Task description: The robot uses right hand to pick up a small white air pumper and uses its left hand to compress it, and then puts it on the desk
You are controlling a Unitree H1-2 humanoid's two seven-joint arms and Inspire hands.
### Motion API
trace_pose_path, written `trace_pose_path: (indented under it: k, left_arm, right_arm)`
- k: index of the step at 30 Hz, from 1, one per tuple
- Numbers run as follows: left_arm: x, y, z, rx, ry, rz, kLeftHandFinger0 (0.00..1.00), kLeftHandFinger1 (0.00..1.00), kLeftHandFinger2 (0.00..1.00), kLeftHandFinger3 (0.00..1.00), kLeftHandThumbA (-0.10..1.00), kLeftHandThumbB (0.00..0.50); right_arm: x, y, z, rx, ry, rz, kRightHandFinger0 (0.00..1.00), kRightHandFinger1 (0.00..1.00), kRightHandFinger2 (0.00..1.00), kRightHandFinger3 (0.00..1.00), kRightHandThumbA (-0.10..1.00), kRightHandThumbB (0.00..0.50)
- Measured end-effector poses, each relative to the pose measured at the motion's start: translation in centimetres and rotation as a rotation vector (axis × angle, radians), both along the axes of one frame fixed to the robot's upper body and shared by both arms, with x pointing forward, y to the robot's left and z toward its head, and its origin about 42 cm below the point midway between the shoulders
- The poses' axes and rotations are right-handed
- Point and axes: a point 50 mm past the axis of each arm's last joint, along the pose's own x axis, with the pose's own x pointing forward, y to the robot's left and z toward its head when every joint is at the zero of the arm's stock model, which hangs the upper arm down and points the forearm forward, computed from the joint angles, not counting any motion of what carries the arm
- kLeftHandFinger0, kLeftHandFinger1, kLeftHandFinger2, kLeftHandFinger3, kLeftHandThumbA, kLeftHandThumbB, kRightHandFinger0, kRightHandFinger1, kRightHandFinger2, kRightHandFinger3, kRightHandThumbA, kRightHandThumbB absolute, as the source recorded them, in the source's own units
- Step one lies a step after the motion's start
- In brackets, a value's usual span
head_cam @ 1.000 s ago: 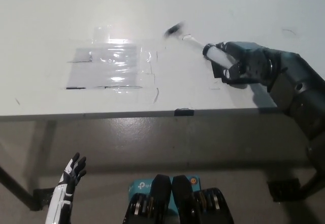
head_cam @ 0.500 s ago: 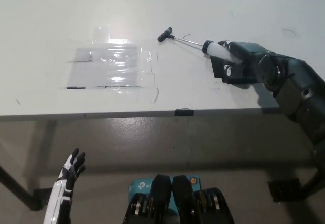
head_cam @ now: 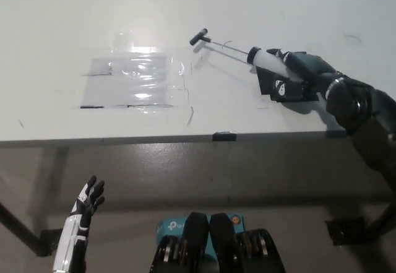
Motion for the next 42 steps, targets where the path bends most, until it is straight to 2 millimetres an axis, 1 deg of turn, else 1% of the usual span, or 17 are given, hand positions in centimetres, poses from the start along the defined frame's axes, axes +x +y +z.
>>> trace_pose_path:
  k: [3,6,7,8,13,15,18,20,21,22,25,26,28,29,31,38,42]
  left_arm:
    - [0.0,-0.1,0.2,-0.005,-0.005,0.000,1.00,1.00,1.00,1.00,1.00,0.067]
    - [0.0,-0.2,0.7,-0.011,-0.022,0.000,1.00,1.00,1.00,1.00,1.00,0.052]
    - [0.1,-0.3,1.1,-0.014,-0.032,0.000,1.00,1.00,1.00,1.00,1.00,0.066]
    - [0.1,-0.3,1.4,-0.016,-0.042,-0.001,1.00,1.00,1.00,1.00,1.00,0.054]
    - [0.4,-0.3,3.7,-0.031,-0.117,0.000,1.00,1.00,1.00,1.00,1.00,0.054]
    - [0.7,-0.1,5.0,-0.040,-0.162,0.004,1.00,1.00,1.00,1.00,1.00,0.024]
    - [2.0,0.1,7.1,-0.059,-0.236,0.001,1.00,1.00,1.00,1.00,1.00,0.093]
    - [3.0,0.2,8.4,-0.065,-0.277,0.000,1.00,1.00,1.00,1.00,1.00,0.079]
    - [3.6,0.4,9.1,-0.068,-0.297,-0.001,1.00,1.00,1.00,1.00,1.00,0.039]
    - [4.2,0.6,9.7,-0.069,-0.315,0.000,1.00,1.00,1.00,1.00,1.00,0.022]
    - [5.9,1.5,11.7,-0.079,-0.362,0.013,1.00,1.00,1.00,1.00,1.00,0.049]
    - [6.2,1.6,11.9,-0.081,-0.369,0.014,1.00,1.00,1.00,1.00,1.00,0.057]
    - [7.3,2.0,13.1,-0.100,-0.388,0.020,1.00,1.00,1.00,1.00,1.00,0.061]
    - [7.7,2.1,13.5,-0.107,-0.392,0.022,1.00,1.00,1.00,1.00,1.00,0.067]
    - [8.3,2.2,14.1,-0.121,-0.395,0.022,1.00,1.00,1.00,1.00,1.00,0.084]
    - [9.9,2.3,15.4,-0.167,-0.379,0.004,1.00,1.00,1.00,1.00,1.00,0.132]
    - [10.4,2.1,15.8,-0.189,-0.365,-0.015,1.00,1.00,1.00,1.00,1.00,0.154]
  right_arm:
    - [-1.3,0.2,-0.1,0.034,-0.036,0.038,0.07,0.56,0.86,0.98,-0.10,0.104]
    - [-2.6,0.4,-0.3,0.058,-0.055,0.069,0.06,0.55,0.87,0.98,-0.10,0.080]
    - [-3.0,0.5,-0.1,0.065,-0.067,0.082,0.06,0.55,0.87,0.97,-0.10,0.088]
    - [-3.5,0.5,-0.1,0.072,-0.074,0.090,0.06,0.54,0.87,0.96,-0.10,0.090]
    - [-5.7,0.6,1.4,0.102,-0.139,0.144,0.06,0.52,0.87,0.89,-0.10,0.094]
    - [-6.5,0.6,2.4,0.113,-0.170,0.165,0.06,0.53,0.87,0.89,-0.10,0.092]
    - [-8.0,0.8,4.0,0.121,-0.216,0.204,0.08,0.57,0.90,0.93,-0.10,0.118]
    - [-8.9,1.1,4.7,0.121,-0.238,0.235,0.08,0.57,0.89,0.93,-0.10,0.120]
    - [-9.6,1.2,5.1,0.121,-0.249,0.254,0.08,0.57,0.89,0.93,-0.10,0.122]
    - [-10.2,1.4,5.4,0.122,-0.260,0.273,0.08,0.56,0.88,0.92,-0.10,0.136]
    - [-12.5,1.9,6.3,0.130,-0.281,0.336,0.07,0.56,0.85,0.92,-0.10,0.141]
    - [-12.8,2.0,6.4,0.129,-0.281,0.342,0.09,0.57,0.86,0.96,-0.10,0.142]
    - [-14.6,2.2,7.3,0.122,-0.293,0.384,0.09,0.57,0.85,0.96,-0.10,0.163]
    - [-15.3,2.4,7.7,0.120,-0.301,0.402,0.08,0.55,0.83,0.94,-0.10,0.185]
    - [-16.5,2.7,8.2,0.122,-0.311,0.434,0.07,0.54,0.81,0.90,-0.10,0.181]
    - [-20.0,3.5,9.4,0.110,-0.314,0.521,0.07,0.53,0.84,0.85,-0.10,0.179]
    - [-21.4,3.6,9.9,0.087,-0.302,0.548,0.07,0.53,0.87,0.76,-0.10,0.188]
